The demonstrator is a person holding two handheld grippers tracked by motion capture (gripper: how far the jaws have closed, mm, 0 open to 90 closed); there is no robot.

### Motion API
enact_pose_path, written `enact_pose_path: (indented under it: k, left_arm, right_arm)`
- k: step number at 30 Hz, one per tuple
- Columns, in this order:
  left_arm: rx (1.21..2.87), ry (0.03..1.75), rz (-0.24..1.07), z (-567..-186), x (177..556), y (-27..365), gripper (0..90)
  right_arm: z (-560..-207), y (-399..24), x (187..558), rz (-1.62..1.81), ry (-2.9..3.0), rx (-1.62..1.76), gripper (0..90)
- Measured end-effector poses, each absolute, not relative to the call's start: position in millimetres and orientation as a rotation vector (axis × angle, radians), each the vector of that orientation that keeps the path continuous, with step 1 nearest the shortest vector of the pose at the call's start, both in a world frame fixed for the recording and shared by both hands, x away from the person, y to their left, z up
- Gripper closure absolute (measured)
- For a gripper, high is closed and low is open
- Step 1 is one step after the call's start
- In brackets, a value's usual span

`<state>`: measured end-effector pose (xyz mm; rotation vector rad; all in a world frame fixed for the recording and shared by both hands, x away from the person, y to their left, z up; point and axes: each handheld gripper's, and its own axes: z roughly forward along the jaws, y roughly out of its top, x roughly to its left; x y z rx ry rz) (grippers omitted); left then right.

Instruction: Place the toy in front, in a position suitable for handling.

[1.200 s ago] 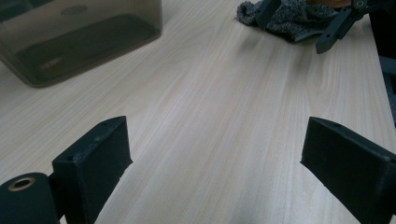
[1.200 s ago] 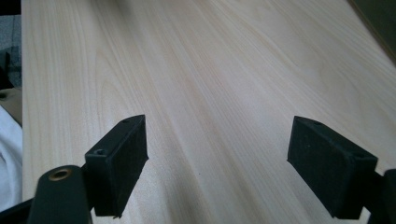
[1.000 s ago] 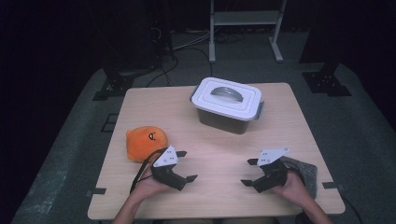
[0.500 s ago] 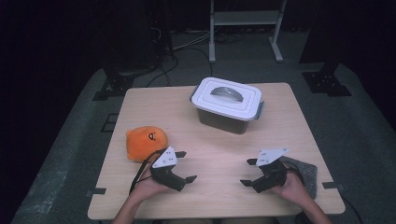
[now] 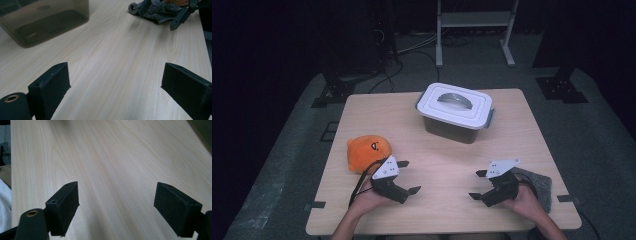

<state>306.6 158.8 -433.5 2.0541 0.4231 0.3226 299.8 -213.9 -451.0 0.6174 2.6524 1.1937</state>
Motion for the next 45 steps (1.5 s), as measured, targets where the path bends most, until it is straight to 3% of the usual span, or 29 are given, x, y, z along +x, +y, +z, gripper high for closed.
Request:
enact_pose_path:
  k: [45]
  left_arm:
    - [1.828,0.639,0.574,-397.2,317.2,250.8,7.2]
  right_arm:
    - [-451.5,-212.2,299.4,1.191,2.664,0.606,18.7]
